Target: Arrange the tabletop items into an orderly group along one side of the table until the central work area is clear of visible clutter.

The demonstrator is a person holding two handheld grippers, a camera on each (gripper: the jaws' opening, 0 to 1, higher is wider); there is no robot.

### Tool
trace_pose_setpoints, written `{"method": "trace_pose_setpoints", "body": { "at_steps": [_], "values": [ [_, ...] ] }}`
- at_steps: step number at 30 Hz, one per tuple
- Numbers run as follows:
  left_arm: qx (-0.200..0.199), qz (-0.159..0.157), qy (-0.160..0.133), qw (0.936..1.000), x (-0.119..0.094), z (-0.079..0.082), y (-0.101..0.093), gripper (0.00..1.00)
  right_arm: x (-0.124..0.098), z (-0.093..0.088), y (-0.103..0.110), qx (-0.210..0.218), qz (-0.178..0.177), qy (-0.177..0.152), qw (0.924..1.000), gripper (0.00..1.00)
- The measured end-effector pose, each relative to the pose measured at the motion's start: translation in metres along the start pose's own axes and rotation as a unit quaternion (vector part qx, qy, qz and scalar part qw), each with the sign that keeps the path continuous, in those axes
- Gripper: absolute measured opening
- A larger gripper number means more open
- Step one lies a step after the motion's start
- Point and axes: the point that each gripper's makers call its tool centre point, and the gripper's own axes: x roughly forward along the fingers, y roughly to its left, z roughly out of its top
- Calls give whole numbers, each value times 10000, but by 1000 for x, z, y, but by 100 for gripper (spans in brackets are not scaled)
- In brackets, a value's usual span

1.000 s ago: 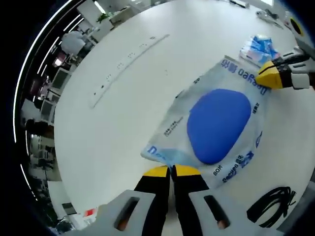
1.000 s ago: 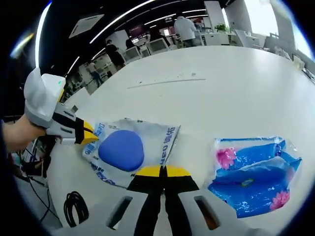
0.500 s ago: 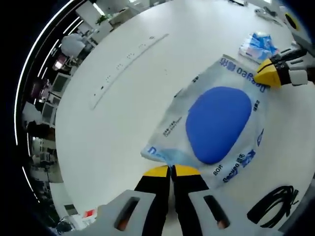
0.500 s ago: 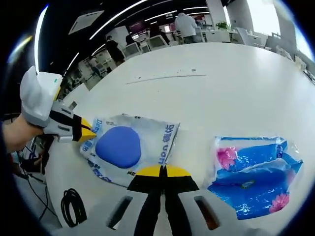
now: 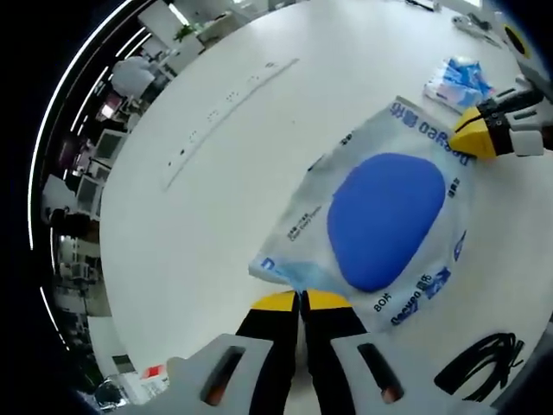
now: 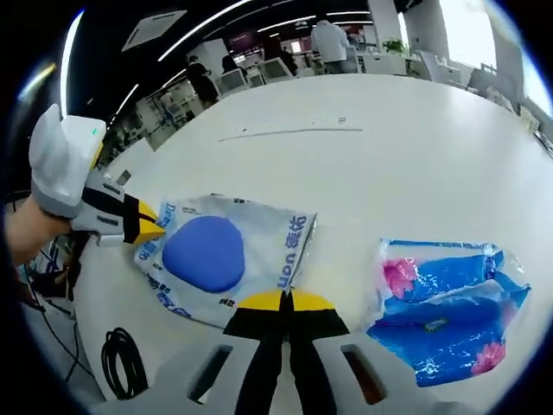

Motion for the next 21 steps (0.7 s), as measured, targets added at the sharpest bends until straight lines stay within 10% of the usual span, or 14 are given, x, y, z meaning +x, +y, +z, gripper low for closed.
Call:
{"method": "trace_pose_setpoints", "body": {
  "at_steps": [21],
  "values": [
    [-206,418,-516,9976,-20,20,16,17,3,3,9,-78,152,151,9997,13]
  ]
}}
